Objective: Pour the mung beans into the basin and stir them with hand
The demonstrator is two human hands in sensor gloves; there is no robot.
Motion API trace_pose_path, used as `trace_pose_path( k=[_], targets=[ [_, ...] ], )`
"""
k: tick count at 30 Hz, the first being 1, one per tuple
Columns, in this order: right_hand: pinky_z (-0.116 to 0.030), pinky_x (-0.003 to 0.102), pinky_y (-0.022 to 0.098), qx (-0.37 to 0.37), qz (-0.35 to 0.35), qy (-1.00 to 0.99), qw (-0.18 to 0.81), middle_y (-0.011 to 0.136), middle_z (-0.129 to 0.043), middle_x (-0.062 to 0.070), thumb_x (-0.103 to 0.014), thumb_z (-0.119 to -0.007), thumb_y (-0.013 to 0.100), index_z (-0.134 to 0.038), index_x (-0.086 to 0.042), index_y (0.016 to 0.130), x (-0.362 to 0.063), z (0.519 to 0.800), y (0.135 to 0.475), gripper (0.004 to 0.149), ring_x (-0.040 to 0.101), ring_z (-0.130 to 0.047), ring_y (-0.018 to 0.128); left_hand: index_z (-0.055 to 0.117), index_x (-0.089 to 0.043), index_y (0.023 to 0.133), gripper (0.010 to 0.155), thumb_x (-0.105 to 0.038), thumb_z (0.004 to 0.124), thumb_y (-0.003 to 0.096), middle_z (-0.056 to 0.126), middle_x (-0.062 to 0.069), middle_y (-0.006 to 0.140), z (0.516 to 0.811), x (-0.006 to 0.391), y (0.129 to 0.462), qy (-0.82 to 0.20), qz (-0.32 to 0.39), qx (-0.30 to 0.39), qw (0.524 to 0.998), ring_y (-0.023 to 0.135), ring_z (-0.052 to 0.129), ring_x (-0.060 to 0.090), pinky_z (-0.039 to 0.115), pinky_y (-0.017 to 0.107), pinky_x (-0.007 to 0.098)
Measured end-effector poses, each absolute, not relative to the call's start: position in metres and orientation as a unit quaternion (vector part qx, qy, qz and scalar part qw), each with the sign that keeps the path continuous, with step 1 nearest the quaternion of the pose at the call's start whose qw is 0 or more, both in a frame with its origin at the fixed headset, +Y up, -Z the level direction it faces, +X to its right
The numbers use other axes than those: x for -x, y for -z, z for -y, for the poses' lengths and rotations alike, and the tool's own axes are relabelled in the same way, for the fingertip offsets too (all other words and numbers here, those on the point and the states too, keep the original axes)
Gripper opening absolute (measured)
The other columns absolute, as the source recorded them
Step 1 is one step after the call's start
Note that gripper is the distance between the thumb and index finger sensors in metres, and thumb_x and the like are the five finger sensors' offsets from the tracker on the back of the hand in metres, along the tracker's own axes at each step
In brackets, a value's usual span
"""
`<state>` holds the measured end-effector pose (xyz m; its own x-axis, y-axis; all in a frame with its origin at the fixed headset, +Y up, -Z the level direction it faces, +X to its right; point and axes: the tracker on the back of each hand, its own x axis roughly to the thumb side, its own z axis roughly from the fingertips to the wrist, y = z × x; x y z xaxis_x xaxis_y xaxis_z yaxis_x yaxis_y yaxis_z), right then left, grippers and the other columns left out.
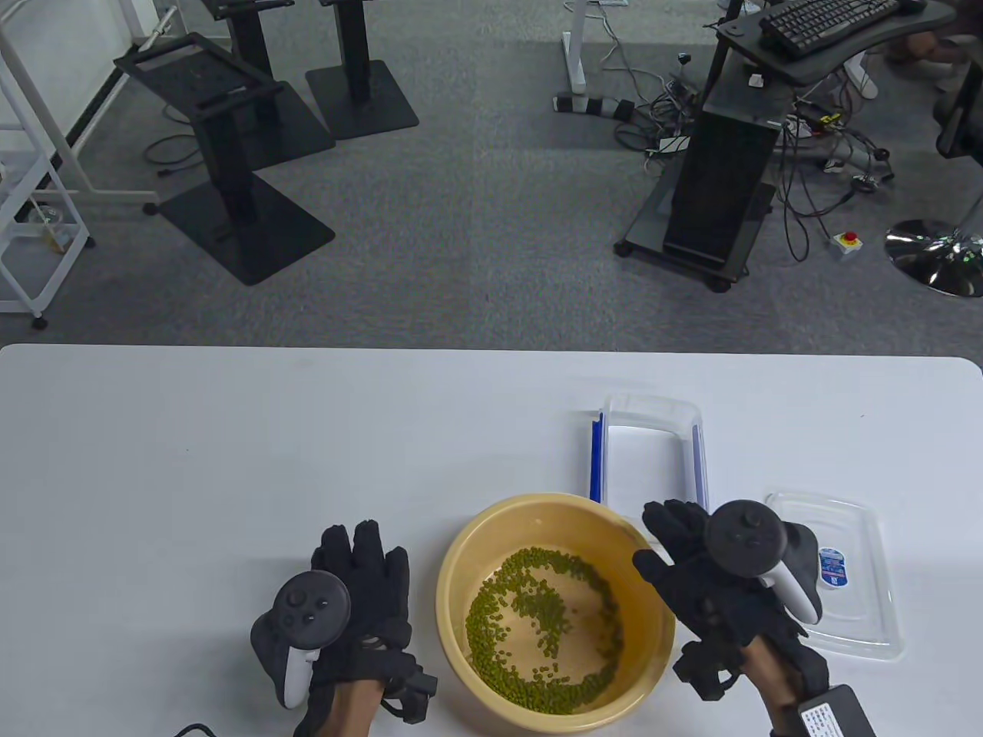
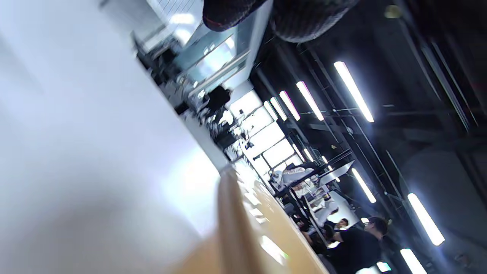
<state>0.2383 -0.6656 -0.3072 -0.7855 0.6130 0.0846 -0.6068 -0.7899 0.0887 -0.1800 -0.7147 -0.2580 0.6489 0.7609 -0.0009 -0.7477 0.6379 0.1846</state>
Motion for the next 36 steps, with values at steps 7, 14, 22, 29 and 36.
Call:
trace_pose_path(
  k=[7,14,22,29,36],
  targets=[
    [-0.033,0.071,0.066,-0.008,0.103,-0.946,0.307,0.097,-0.044,0.016,-0.053,-0.069,0.027,-0.055,-0.015,0.095,-0.276,0.682,0.302,0.079,0.040,-0.038,0.094,0.041,-0.009,0.116,0.070,-0.042,0.063,0.0583,0.013,0.025,0.116,0.702,0.185,0.255,-0.321,-0.006,-0.134,0.937,0.100,-0.002,0.051,0.013,0.063,0.075],
    [-0.025,0.069,0.066,0.034,0.074,-0.966,0.245,0.103,-0.034,0.007,-0.057,-0.072,0.026,-0.056,-0.028,0.096,-0.305,0.698,0.303,0.078,0.035,-0.020,0.096,0.045,-0.017,0.117,0.067,-0.044,0.064,0.0580,0.017,0.015,0.119,0.703,0.191,0.257,-0.301,0.049,-0.116,0.945,0.103,-0.003,0.045,0.009,0.065,0.074],
    [-0.020,0.069,0.066,0.041,0.023,-0.975,0.217,0.104,-0.026,0.008,-0.059,-0.071,0.025,-0.050,-0.029,0.098,-0.308,0.710,0.307,0.082,0.035,-0.011,0.095,0.043,-0.022,0.120,0.075,-0.059,0.062,0.0580,0.022,0.025,0.121,0.716,0.196,0.262,-0.285,0.067,-0.047,0.955,0.105,0.007,0.053,0.014,0.058,0.083],
    [-0.021,0.069,0.066,0.043,-0.010,-0.977,0.210,0.104,-0.025,0.009,-0.058,-0.070,0.025,-0.048,-0.028,0.098,-0.304,0.716,0.308,0.082,0.036,-0.011,0.095,0.040,-0.019,0.121,0.079,-0.062,0.059,0.0584,0.024,0.030,0.120,0.716,0.195,0.262,-0.276,0.073,-0.036,0.958,0.104,0.011,0.057,0.017,0.056,0.085],
    [-0.021,0.069,0.065,0.042,-0.043,-0.974,0.217,0.103,-0.023,0.010,-0.058,-0.069,0.026,-0.047,-0.026,0.099,-0.301,0.723,0.308,0.082,0.037,-0.009,0.094,0.039,-0.018,0.121,0.079,-0.063,0.059,0.0585,0.026,0.031,0.120,0.719,0.192,0.263,-0.278,0.077,-0.025,0.957,0.104,0.011,0.057,0.016,0.055,0.085]
  ],
)
